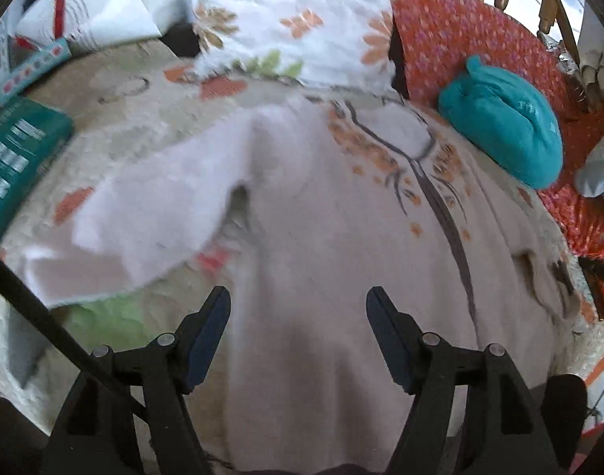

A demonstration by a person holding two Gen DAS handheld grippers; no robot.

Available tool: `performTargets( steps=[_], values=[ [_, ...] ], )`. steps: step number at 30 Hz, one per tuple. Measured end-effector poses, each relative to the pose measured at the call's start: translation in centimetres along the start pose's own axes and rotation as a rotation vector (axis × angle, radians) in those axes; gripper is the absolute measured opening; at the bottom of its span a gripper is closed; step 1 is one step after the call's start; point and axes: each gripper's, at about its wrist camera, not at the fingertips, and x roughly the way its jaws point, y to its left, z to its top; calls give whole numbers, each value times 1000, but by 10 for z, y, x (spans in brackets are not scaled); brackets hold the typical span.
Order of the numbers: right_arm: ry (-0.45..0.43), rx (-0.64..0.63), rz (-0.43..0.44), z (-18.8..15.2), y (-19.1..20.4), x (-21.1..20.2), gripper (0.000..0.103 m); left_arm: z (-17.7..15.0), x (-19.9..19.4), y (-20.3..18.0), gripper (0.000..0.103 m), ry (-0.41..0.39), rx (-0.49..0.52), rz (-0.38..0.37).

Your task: Fold small clothes

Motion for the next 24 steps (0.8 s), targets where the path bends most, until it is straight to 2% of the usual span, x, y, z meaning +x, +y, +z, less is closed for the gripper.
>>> performTargets(
  steps=[1,4,5,6,7,10,13,15,17,19,20,21,24],
  values=[
    [31,8,-8,-4,-6,12,77,-1,2,0,70,3,-5,-18],
    [81,68,59,-15,-15,45,75,-7,-4,-8,70,-29,13,-28],
    [101,87,89,-16,-16,54,49,-8,-4,-9,70,-32,24,-25],
    [118,97,102,-14,-18,59,10,-11,-9,-14,70,-47,32,-30],
    [116,105,84,-12,-20,56,11,-11,-10,-19,70,-55,30,-26],
    [-40,205,85,12,-55,13,10,-12,-11,-27,70,-72,46,-6],
    [-226,361,49,29,-118,-46,10,-12,-8,-34,70,-79,49,8],
    [-274,439,2,30,-148,-56,11,-11,-5,-33,70,-71,38,-3],
    [-270,481,-45,23,-169,-55,12,-11,-2,-34,70,-63,29,-15],
    [-202,519,-71,8,-185,-37,19,-12,-1,-36,70,-60,32,-16],
    [-170,528,-85,2,-191,-30,35,-13,-1,-36,70,-59,35,-14],
    [-140,540,-105,-8,-197,-23,45,-13,-1,-37,70,-58,39,-13],
    [-128,582,-150,-35,-214,-18,46,-14,1,-35,70,-50,33,-11]
  ],
)
